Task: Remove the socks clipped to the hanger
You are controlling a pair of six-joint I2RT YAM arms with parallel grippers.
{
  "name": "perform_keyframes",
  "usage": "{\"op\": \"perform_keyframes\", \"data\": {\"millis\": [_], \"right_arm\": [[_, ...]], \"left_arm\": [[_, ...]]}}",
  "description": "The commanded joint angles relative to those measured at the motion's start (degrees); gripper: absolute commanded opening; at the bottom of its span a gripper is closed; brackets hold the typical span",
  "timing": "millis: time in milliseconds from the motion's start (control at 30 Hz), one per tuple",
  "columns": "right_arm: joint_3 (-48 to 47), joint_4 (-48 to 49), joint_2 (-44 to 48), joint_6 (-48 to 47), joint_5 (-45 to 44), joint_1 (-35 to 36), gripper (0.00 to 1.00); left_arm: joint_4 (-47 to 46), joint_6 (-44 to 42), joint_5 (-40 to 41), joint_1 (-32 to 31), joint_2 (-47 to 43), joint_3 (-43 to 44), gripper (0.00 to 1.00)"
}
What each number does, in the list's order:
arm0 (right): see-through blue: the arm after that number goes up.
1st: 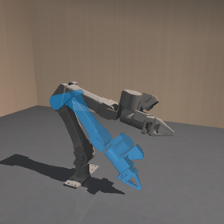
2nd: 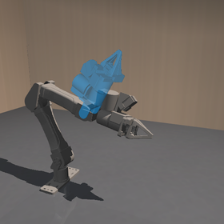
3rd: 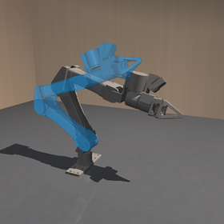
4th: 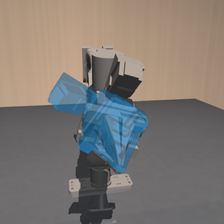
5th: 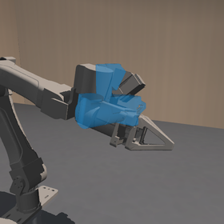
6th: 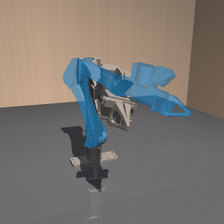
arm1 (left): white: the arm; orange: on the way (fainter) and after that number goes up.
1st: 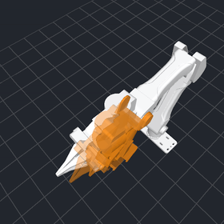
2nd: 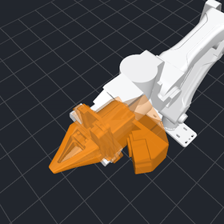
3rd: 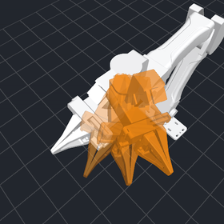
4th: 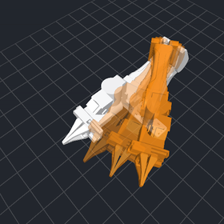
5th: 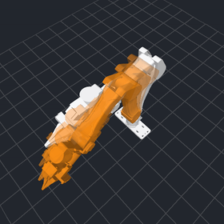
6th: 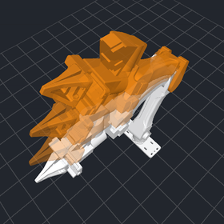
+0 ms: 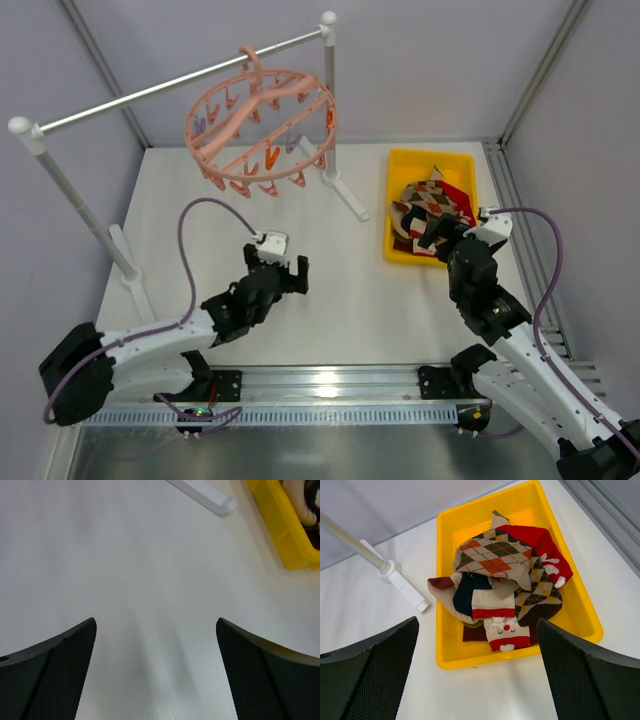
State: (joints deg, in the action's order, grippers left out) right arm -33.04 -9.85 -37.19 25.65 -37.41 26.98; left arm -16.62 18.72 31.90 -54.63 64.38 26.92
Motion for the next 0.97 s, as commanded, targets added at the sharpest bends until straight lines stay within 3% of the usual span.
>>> {"op": "perform_keyframes", "data": {"millis": [0, 133, 233, 933], "right_arm": [[-0.01, 3.69, -0.87, 0.63, 0.67, -0.09, 1.00], [-0.27, 4.31, -1.83, 0.98, 1.81, -0.09, 1.00], [-0.27, 4.75, -2.27, 0.98, 2.34, -0.09, 1.00], [0.16, 5.54, -3.07, 0.54, 2.17, 0.00, 1.00]], "left_arm": [[5.79, 4.47, 14.75, 0.05, -9.51, -1.52, 1.00], [15.55, 5.36, 24.06, 0.31, -17.17, 0.41, 1.00], [19.25, 6.06, 25.66, 0.32, -20.25, 0.86, 1.00], [22.16, 5.97, 23.65, 0.32, -23.42, 0.68, 0.99]]}}
